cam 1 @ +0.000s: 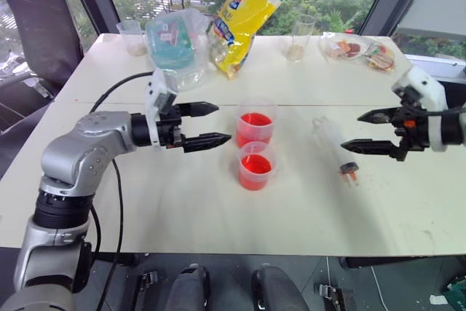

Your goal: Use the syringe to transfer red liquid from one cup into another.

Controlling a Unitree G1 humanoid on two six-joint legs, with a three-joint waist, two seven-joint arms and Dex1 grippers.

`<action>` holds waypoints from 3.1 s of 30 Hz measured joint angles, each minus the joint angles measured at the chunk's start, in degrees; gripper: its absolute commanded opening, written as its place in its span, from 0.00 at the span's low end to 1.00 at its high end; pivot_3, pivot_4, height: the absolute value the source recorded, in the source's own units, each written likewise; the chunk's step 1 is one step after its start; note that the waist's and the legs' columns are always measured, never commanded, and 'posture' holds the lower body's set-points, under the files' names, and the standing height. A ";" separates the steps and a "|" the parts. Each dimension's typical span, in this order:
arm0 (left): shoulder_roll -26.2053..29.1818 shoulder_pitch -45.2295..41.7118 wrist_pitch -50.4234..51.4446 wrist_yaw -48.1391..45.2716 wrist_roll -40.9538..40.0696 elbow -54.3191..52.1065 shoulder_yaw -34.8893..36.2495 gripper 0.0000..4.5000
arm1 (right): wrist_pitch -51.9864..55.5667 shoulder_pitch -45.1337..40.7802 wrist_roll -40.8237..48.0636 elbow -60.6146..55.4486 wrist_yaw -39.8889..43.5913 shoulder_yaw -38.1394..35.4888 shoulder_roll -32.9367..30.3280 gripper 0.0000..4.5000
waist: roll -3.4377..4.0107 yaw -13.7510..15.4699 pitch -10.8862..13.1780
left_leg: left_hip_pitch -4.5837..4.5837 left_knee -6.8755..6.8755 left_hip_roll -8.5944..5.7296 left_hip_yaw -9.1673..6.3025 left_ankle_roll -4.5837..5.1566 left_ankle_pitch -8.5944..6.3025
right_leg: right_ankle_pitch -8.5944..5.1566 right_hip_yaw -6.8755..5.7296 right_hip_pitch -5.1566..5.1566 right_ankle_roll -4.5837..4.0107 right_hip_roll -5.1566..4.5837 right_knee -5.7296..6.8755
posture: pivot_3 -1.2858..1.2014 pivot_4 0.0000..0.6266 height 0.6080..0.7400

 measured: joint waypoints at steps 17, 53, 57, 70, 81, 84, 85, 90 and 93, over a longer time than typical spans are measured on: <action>-2.42 -0.32 -1.02 2.34 1.22 -0.66 -0.33 1.00 | 6.78 -24.57 -18.52 38.74 -6.73 20.66 18.48 1.00 | 0.00 -0.10 0.00 | -0.01 -0.02 -0.01 0.05 0.00 0.00 | 0.00 0.01 -0.07 0.00 -0.01 0.01 | 0.52 0.24 1.00; 0.35 -1.04 -4.38 3.01 2.61 3.72 2.09 1.00 | 2.24 -29.27 -24.12 35.93 -16.74 -2.45 36.53 0.31 | 0.04 -0.51 0.00 | -0.10 -0.10 0.02 0.12 -0.03 0.02 | 0.01 0.04 -0.30 0.00 0.03 0.20 | 0.52 0.24 1.00; 0.53 -2.96 -5.26 1.44 3.41 5.40 2.00 1.00 | -8.22 -29.18 -14.41 19.16 -22.69 -14.76 46.83 0.31 | 0.02 -0.78 -0.03 | -0.11 -0.14 0.03 -0.01 -0.07 0.03 | 0.00 -0.03 -0.25 -0.01 0.01 0.18 | 0.52 0.24 1.00; -0.27 -6.80 -5.80 0.87 4.50 8.21 1.81 1.00 | -37.66 -5.31 -9.44 11.56 -24.89 -11.25 63.38 0.31 | -0.03 -0.40 -0.06 | -0.11 -0.07 -0.02 0.02 -0.11 0.06 | 0.04 -0.04 -0.24 0.05 -0.01 0.18 | 0.52 0.24 1.00; -6.39 -15.81 -9.41 -1.04 7.96 17.93 -1.42 1.00 | -50.71 1.48 -12.30 16.16 -23.56 -4.11 64.41 0.31 | -0.03 -0.25 -0.06 | -0.04 -0.04 -0.03 0.03 -0.16 0.09 | 0.03 -0.04 -0.18 0.05 0.01 0.21 | 0.52 0.24 1.00; -8.52 -18.08 -10.62 -1.92 9.07 20.58 -2.67 1.00 | -52.04 2.41 -12.84 16.29 -23.16 -2.52 64.09 0.31 | -0.03 -0.25 -0.06 | -0.04 -0.04 -0.03 0.02 -0.21 0.12 | 0.03 -0.04 -0.18 0.05 0.01 0.20 | 0.52 0.24 1.00; -9.04 -18.59 -10.95 -2.36 9.34 21.15 -2.72 1.00 | -52.37 2.59 -13.04 16.30 -23.05 -2.02 63.96 0.31 | -0.03 -0.32 -0.06 | -0.04 -0.04 -0.03 0.03 -0.21 0.12 | 0.03 -0.04 -0.19 0.05 0.02 0.20 | 0.52 0.24 1.00; -11.83 -20.68 -12.14 -3.96 10.59 23.96 -3.84 1.00 | -53.35 3.23 -13.74 17.46 -22.72 -1.08 63.05 0.31 | -0.03 -0.30 -0.06 | -0.03 -0.04 -0.02 0.02 -0.20 0.12 | 0.03 -0.03 -0.19 0.05 0.04 0.22 | 0.52 0.24 1.00; -13.01 -21.65 -12.55 -4.79 11.40 25.99 -4.53 1.00 | -53.70 3.25 -14.18 17.49 -22.54 -0.38 62.88 0.31 | -0.03 -0.32 -0.06 | -0.03 -0.04 -0.02 0.02 -0.21 0.12 | 0.03 -0.03 -0.19 0.05 0.04 0.22 | 0.52 0.24 1.00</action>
